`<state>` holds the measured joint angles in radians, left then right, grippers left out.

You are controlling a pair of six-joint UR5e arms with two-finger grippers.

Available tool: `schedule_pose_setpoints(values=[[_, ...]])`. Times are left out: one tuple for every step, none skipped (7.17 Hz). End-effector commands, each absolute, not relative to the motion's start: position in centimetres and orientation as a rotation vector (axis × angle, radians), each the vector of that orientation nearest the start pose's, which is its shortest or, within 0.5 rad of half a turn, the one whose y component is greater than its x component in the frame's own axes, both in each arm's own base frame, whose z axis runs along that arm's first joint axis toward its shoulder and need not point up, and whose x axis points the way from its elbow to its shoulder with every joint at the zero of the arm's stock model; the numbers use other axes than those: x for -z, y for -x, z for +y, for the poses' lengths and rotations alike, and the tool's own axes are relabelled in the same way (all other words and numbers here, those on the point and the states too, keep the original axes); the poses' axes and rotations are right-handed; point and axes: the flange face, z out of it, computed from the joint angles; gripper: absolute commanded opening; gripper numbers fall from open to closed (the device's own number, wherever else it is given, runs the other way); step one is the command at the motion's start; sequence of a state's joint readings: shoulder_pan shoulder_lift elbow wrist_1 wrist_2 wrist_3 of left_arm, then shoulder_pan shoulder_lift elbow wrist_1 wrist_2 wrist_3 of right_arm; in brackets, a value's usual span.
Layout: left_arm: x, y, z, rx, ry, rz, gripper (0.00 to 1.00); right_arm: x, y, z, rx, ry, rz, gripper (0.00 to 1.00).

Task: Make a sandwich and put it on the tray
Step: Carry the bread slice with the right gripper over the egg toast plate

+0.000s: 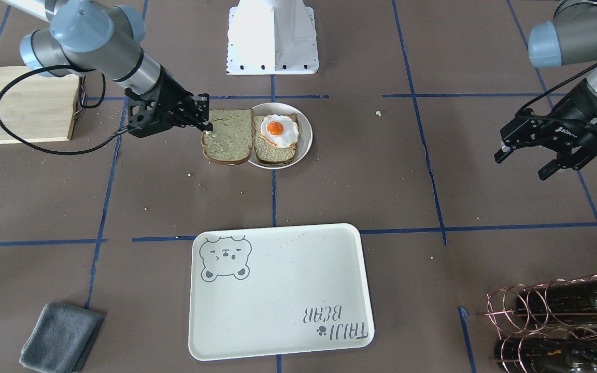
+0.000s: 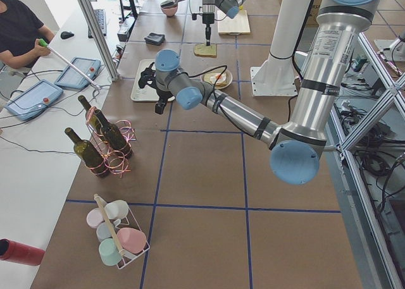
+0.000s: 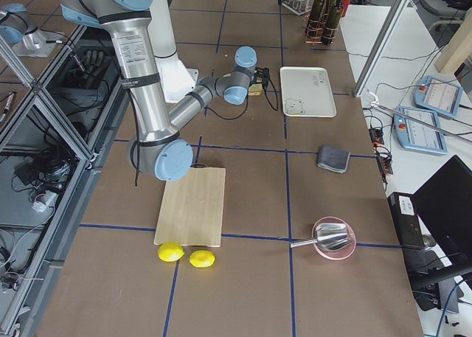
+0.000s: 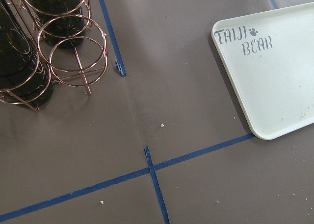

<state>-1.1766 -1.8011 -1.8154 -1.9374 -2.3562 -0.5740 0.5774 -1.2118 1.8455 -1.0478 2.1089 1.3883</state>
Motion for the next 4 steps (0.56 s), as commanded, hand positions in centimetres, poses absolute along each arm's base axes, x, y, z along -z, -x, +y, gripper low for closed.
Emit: schedule_pose_setpoints(values=[[-36.9,-15.9,-54.5,-0.166,-0.36,1.02,1.0,-24.4,49.2,-37.1,-0.052,0.034,-1.218,0.0],[-36.9,-15.7,-54.4,-0.165,-0.362,1.021,1.0,-24.1,50.1,-36.4,-0.052,0.044,-1.22,0.0],[-37.0,-15.8,-54.3,-0.166,-0.36,1.02,1.0,-24.0,51.7,-36.2,-0.054,0.039,-1.21,0.0],[-37.1,-15.8,-54.3,-0.165,-0.358,1.02,1.0,-24.5,53.6,-35.8,-0.054,0.038,-1.191,0.0]])
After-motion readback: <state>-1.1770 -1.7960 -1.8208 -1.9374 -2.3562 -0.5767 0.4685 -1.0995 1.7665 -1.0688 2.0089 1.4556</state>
